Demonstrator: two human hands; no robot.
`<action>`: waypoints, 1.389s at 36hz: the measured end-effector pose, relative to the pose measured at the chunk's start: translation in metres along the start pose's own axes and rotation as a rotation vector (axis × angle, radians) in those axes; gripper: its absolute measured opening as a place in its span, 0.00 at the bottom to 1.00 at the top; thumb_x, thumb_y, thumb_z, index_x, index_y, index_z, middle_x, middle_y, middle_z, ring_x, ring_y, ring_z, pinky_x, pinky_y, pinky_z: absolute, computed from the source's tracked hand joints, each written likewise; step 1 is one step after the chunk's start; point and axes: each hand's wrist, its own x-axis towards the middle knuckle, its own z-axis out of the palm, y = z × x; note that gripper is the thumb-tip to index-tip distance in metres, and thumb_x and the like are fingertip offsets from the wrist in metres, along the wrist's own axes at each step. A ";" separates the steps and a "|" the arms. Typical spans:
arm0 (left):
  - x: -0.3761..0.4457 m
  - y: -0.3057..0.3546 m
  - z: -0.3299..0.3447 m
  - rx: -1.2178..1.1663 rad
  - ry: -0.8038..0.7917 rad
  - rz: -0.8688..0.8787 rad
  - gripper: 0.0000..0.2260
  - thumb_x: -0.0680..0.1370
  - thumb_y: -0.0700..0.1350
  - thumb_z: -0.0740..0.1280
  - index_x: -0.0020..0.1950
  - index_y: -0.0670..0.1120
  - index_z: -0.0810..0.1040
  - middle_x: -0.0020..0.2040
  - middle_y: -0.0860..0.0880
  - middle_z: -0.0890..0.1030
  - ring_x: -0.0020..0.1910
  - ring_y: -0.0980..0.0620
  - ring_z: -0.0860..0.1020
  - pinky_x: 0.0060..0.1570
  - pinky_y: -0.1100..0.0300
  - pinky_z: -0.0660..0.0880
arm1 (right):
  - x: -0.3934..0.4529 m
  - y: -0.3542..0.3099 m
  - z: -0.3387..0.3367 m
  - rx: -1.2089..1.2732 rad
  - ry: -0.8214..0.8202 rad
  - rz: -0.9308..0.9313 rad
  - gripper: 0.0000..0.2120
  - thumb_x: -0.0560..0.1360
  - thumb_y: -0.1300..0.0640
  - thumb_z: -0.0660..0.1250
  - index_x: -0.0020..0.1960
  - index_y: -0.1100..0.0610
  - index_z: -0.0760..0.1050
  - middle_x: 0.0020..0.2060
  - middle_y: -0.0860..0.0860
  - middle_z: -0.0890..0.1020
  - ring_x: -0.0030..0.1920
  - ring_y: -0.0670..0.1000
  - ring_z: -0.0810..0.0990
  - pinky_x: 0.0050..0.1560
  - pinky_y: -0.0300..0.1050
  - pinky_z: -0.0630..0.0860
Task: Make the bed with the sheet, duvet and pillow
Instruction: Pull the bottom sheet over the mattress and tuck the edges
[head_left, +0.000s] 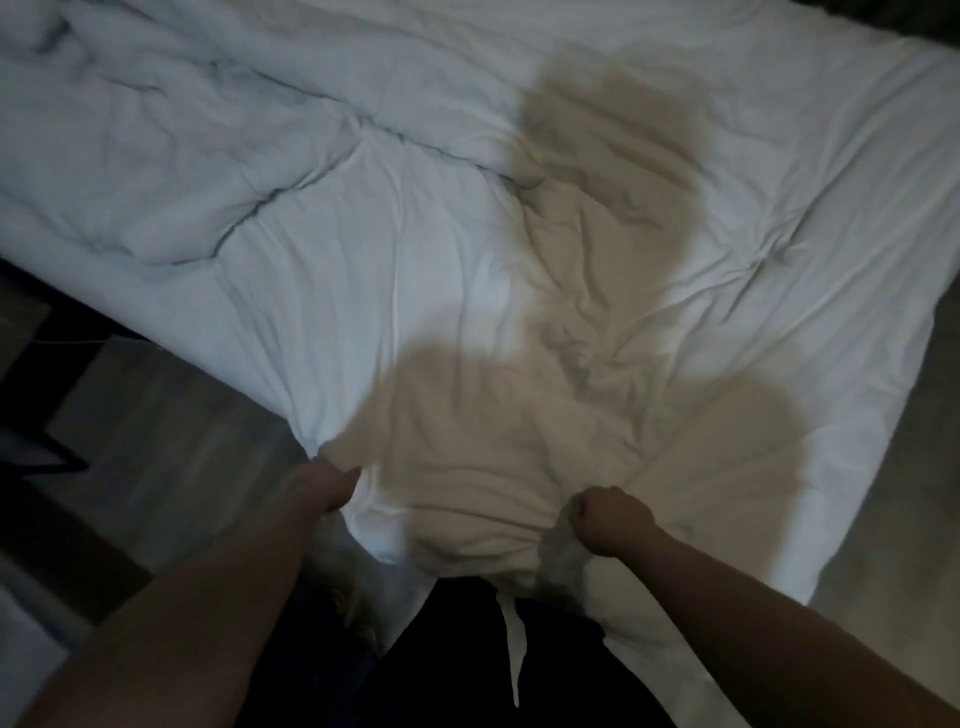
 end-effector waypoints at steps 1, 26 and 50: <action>-0.002 0.006 -0.016 0.016 0.005 -0.010 0.29 0.81 0.58 0.60 0.69 0.34 0.71 0.65 0.35 0.77 0.58 0.40 0.80 0.56 0.54 0.75 | -0.001 -0.006 -0.008 0.018 0.025 0.003 0.16 0.81 0.50 0.55 0.62 0.56 0.75 0.62 0.56 0.77 0.63 0.57 0.76 0.58 0.45 0.72; 0.216 0.003 -0.266 -0.370 0.045 -0.036 0.34 0.76 0.59 0.68 0.71 0.35 0.69 0.66 0.38 0.75 0.55 0.39 0.79 0.49 0.51 0.80 | 0.116 -0.330 -0.177 0.334 0.290 -0.088 0.23 0.77 0.48 0.65 0.69 0.52 0.66 0.66 0.52 0.71 0.61 0.55 0.76 0.59 0.49 0.73; 0.170 -0.048 -0.324 -0.044 0.193 0.203 0.20 0.81 0.52 0.61 0.65 0.38 0.73 0.70 0.36 0.70 0.69 0.40 0.69 0.65 0.53 0.66 | 0.116 -0.392 -0.185 0.323 0.263 -0.089 0.23 0.77 0.50 0.67 0.69 0.54 0.68 0.67 0.54 0.71 0.50 0.54 0.79 0.54 0.46 0.73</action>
